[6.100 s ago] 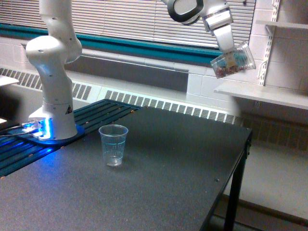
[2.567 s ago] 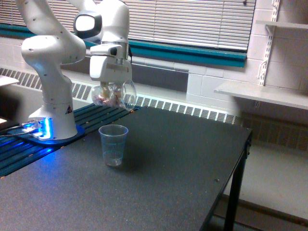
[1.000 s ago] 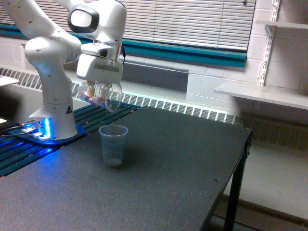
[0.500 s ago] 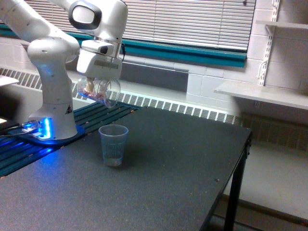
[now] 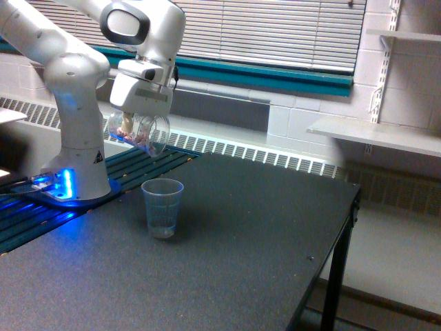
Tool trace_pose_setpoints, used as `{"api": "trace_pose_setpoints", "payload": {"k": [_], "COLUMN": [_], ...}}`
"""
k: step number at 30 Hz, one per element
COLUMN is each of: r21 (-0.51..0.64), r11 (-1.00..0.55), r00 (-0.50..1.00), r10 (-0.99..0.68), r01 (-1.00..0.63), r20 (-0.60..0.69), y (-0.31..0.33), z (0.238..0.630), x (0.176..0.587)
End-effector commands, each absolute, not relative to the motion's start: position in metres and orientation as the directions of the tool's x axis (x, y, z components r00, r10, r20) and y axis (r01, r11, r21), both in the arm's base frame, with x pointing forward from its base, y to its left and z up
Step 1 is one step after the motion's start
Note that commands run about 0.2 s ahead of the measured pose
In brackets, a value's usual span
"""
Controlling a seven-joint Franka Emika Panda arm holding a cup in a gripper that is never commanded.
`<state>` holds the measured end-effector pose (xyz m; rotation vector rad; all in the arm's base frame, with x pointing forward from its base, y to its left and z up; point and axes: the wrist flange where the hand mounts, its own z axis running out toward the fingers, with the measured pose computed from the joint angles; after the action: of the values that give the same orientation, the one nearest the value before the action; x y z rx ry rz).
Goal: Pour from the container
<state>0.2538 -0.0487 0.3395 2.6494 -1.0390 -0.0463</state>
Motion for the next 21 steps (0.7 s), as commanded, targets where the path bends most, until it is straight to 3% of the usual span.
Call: {"api": "trace_pose_setpoints", "payload": {"k": [1, 21], "r21": [0.321, 0.374], "r11": [-0.691, -0.687], "r00": [0.742, 0.757], "r10": [-0.668, -0.65], "r01": [-0.647, -0.623], "r20": [0.056, 0.067], "y": [-0.0375, -0.029], "z": [0.3206, 0.3118], "x": [0.246, 0.2444]}}
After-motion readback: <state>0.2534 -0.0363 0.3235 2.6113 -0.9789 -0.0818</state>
